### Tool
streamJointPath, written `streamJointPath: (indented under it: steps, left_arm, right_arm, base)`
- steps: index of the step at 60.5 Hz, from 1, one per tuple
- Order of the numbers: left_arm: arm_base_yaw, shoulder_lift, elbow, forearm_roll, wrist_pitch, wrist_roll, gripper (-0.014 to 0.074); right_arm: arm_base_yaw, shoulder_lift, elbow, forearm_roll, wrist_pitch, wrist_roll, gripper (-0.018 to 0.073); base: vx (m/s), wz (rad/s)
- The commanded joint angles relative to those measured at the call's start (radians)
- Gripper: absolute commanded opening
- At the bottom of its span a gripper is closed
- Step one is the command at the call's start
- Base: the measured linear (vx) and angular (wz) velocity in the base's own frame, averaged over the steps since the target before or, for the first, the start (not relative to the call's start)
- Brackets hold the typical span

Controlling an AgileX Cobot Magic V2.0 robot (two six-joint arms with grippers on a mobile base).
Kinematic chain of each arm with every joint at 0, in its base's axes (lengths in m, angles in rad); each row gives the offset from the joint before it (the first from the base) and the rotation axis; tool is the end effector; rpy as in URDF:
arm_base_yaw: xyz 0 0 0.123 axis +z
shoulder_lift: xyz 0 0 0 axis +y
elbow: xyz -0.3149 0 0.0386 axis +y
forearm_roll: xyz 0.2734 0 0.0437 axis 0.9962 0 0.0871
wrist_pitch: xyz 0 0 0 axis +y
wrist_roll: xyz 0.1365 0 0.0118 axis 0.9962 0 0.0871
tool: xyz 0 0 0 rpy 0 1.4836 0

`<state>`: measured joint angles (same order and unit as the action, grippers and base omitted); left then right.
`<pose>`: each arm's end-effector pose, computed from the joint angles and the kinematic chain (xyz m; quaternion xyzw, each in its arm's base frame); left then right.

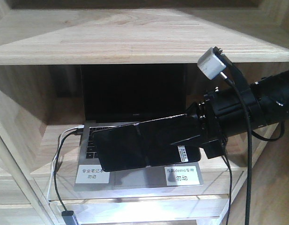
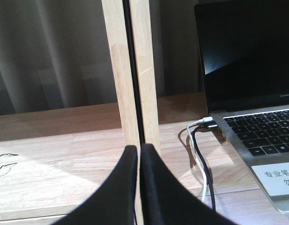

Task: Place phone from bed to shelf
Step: 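Raise the phone with the right gripper above the upper shelf, then lower the phone onto the upper shelf and open the right gripper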

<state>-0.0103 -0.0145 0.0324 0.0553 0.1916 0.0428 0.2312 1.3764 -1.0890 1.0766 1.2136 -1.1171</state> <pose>0.0947 0.0005 0.1790 0.0367 0.7480 0.0327 0.6619 0.2528 0.1756 0.3346 -0.4241 0.7567 0.4165 0.2721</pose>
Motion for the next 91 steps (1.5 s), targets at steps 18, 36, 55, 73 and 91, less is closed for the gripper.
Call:
streamJointPath:
  steps: [18,36,55,73,91]
  left_arm:
    - [-0.002,-0.01,-0.026,-0.005,-0.073,-0.004,0.0001]
    - [-0.002,-0.01,-0.026,-0.005,-0.073,-0.004,0.0001]
    - [-0.002,-0.01,-0.026,-0.005,-0.073,-0.004,0.0001]
    - [-0.002,-0.01,-0.026,-0.005,-0.073,-0.004,0.0001]
    - [-0.002,-0.01,-0.026,-0.005,-0.073,-0.004,0.0001]
  right_arm:
    - [-0.001,-0.033,-0.029,0.097,0.076,-0.006,-0.0001]
    - [-0.001,-0.075,-0.036,0.171,0.074,-0.004,-0.0001]
    - [-0.001,-0.088,-0.282,0.158,0.058,0.128,-0.0001]
    - [-0.001,0.047,-0.615,0.154,0.045,0.188,-0.0001]
    - [0.082,0.31,-0.963,0.156,-0.034,0.228,-0.0001]
  base:
    - [0.0,0.0]
    - [0.0,0.0]
    - [0.0,0.0]
    - [0.0,0.0]
    - [0.0,0.0]
